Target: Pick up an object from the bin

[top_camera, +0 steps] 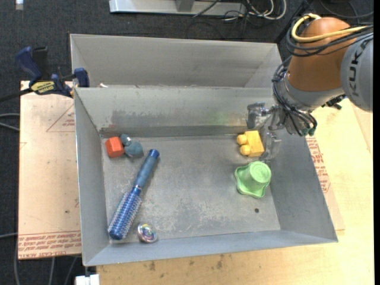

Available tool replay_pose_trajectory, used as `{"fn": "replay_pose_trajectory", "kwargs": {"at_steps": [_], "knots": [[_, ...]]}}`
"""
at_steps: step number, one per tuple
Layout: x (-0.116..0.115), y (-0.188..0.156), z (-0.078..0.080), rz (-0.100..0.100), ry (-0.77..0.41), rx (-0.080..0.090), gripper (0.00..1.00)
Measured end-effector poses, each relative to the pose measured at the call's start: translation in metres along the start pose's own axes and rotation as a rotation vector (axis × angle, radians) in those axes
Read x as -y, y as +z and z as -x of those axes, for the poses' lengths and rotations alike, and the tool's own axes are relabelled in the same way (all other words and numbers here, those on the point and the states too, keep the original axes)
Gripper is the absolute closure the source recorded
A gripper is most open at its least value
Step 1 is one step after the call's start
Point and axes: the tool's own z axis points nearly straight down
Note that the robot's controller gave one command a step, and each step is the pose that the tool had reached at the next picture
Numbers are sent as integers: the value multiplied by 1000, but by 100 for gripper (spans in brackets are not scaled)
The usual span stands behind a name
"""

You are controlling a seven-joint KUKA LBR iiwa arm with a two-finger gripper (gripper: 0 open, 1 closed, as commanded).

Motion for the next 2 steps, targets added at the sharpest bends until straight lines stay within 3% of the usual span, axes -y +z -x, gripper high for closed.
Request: {"fn": "replay_pose_trajectory", "kwargs": {"at_steps": [1, 2], "knots": [[3, 81, -94, 4, -515, -7, 0], [4, 107, -84, 8, -1088, 6, 0]]}}
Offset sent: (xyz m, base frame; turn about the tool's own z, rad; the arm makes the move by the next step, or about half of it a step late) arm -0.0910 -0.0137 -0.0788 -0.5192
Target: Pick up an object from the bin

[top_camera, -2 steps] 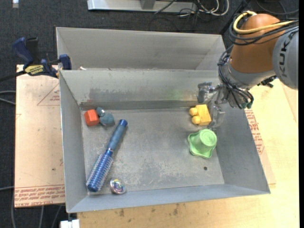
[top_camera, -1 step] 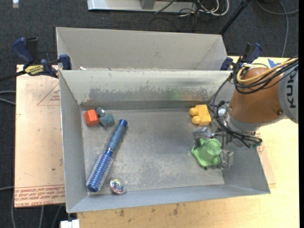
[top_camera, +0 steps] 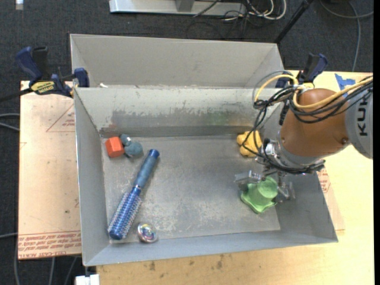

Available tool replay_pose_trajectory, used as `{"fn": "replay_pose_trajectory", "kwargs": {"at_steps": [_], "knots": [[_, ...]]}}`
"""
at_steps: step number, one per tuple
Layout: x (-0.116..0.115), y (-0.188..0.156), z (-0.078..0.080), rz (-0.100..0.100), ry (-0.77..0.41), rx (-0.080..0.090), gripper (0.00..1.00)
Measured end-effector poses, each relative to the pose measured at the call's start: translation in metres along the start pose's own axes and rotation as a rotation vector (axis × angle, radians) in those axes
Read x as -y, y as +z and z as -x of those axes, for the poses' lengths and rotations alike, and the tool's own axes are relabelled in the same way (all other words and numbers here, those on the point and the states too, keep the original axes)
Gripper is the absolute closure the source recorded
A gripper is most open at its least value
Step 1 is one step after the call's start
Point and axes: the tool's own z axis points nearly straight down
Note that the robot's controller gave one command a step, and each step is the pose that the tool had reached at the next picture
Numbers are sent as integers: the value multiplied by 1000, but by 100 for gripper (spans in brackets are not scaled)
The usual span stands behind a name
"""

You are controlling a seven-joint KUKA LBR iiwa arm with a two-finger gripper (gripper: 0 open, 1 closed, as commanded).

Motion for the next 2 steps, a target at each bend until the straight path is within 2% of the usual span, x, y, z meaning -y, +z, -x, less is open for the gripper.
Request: {"fn": "replay_pose_trajectory", "kwargs": {"at_steps": [1, 2], "knots": [[1, -3, 0, -1, 1, 0, 100], [32, -38, -23, -9, 47, -8, 100]]}}
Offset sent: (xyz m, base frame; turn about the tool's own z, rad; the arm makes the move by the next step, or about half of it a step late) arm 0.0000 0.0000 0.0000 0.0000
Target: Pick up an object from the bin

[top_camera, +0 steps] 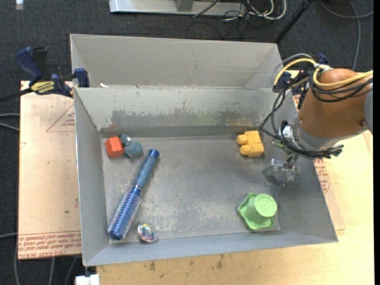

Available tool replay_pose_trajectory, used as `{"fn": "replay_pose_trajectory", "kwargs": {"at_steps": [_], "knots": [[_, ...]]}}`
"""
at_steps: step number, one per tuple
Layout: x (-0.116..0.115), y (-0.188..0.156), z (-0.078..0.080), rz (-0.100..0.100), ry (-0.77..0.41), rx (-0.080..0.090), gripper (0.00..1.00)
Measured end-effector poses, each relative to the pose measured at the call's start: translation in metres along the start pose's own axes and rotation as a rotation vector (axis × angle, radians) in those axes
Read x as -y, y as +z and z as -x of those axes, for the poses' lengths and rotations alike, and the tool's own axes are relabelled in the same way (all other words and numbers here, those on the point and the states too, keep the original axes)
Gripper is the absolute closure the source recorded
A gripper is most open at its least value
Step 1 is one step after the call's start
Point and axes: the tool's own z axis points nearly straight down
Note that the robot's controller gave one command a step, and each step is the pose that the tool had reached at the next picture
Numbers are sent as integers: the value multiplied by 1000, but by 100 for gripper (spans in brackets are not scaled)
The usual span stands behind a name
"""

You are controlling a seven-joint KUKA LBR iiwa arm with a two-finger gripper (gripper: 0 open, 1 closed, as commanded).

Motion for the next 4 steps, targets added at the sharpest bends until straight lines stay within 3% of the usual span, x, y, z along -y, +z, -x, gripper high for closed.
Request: {"fn": "replay_pose_trajectory", "kwargs": {"at_steps": [1, 2, 3, 4], "knots": [[-3, 2, 6, 7, -3, 9, 0], [-91, 38, 29, 7, -273, 3, 0], [-89, 35, 28, 4, -273, 1, 100], [-57, -101, 13, 3, -845, 3, 100]]}}
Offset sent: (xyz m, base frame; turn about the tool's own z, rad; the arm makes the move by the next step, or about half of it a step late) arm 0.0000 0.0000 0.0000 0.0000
